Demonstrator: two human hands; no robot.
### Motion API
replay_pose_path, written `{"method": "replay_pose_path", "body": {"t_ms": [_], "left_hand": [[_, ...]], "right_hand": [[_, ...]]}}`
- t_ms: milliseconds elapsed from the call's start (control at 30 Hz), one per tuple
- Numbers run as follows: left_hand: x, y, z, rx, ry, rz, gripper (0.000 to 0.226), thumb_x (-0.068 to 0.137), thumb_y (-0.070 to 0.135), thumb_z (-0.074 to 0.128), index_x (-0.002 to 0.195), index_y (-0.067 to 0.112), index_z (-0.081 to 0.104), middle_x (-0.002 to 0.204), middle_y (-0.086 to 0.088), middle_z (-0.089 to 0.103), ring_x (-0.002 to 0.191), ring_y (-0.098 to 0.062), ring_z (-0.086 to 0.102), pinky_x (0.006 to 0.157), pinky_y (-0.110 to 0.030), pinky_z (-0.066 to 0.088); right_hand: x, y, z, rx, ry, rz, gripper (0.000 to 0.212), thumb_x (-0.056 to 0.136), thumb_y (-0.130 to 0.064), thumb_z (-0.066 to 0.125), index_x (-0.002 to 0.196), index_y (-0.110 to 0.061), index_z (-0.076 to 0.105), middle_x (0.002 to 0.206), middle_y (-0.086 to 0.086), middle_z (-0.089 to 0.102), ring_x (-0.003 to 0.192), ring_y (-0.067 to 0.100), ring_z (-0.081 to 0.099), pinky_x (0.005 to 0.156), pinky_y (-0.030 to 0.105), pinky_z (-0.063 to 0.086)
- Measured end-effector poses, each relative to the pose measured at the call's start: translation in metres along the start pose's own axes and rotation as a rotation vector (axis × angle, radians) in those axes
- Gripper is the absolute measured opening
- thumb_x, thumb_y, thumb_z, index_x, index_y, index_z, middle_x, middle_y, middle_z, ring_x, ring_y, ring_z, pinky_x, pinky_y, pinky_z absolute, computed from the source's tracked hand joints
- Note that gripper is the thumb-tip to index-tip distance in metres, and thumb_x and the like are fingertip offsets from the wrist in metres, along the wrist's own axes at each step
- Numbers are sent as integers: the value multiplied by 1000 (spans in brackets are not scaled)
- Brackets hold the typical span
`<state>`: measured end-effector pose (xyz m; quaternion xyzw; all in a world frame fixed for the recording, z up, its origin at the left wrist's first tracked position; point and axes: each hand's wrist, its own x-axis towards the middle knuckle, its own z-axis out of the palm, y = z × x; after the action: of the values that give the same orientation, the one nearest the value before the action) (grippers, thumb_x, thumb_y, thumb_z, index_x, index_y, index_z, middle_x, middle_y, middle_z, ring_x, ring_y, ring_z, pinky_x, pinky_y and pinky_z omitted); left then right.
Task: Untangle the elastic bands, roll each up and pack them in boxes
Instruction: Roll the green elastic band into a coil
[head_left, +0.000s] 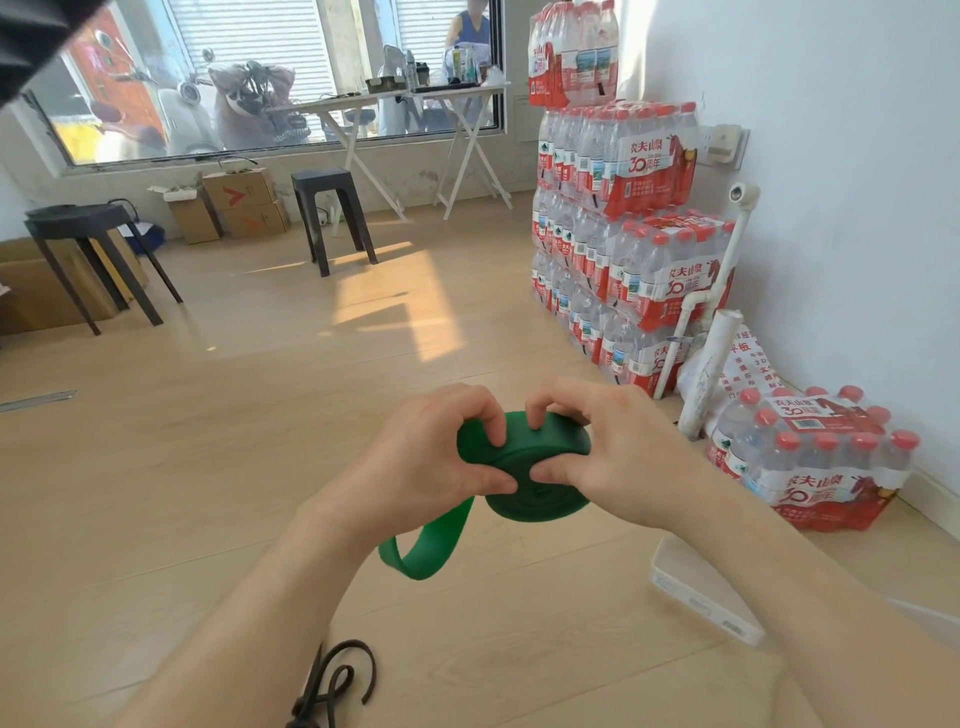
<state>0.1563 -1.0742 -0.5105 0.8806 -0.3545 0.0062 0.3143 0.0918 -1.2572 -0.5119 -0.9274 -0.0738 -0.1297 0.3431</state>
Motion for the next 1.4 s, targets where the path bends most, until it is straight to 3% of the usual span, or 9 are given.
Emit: {"method": "replay_pose_path", "body": {"t_ms": [233,500,700,833,967,1067,1133,1233,1400], "left_hand": [[-3,3,3,-62,45,-22,35,67,21,83,77,29,51,66,3,60,58,-12,55,52,-24,45],[-2,1,12,18,33,3,36,66,22,83,76,32,51,64,6,58,59,-9,52,54,-24,45],[0,-13,10,-6,59,-139,59,75,20,76,107,47,33,111,16,54,102,-6,51,82,-25,40],[-1,-39,0,57,128,-456,37,75,32,72,97,27,44,90,4,59,80,-17,59,61,-33,44],[0,-47,-7,-150,273,-507,11,77,21,72,79,23,60,74,-1,68,73,-24,67,68,-42,57],[0,-33,0,-472,64,-530,38,75,37,77,103,26,54,92,-1,66,81,-19,68,69,-39,60],[1,-26,15,-352,-27,-539,48,77,45,73,110,27,44,96,0,60,81,-18,66,65,-35,59],[9,-37,23,30,170,-511,24,85,34,62,102,26,47,93,5,61,76,-14,60,65,-36,53],[12,-51,6,-467,379,-558,5,85,12,66,83,17,66,83,-4,73,82,-22,69,74,-39,59]], "right_hand": [[-2,2,-7,137,-11,41,35,68,-16,84,86,-29,56,76,-7,68,85,12,65,79,26,49],[-2,-3,2,-63,-86,-75,30,76,-25,74,97,-33,55,78,-4,63,77,16,58,72,40,49],[0,15,-11,-48,89,7,28,75,-22,78,89,-34,57,78,-7,61,79,17,58,76,39,51],[2,30,-21,28,234,142,28,73,-16,80,82,-33,59,77,-7,66,77,20,64,73,44,54],[2,36,-30,85,304,214,29,74,-13,80,78,-31,57,74,-6,68,68,20,65,66,45,57],[2,32,-26,94,278,216,26,73,-15,80,78,-29,60,74,-5,69,72,19,65,70,40,56],[2,30,-21,117,259,212,25,73,-16,81,78,-30,61,74,-4,69,74,20,66,70,41,56],[3,32,-21,203,269,226,29,72,-13,81,78,-33,61,73,1,70,72,27,67,63,47,57],[2,38,-24,186,269,241,29,72,-9,81,75,-31,61,71,-3,70,67,23,67,63,46,58]]}}
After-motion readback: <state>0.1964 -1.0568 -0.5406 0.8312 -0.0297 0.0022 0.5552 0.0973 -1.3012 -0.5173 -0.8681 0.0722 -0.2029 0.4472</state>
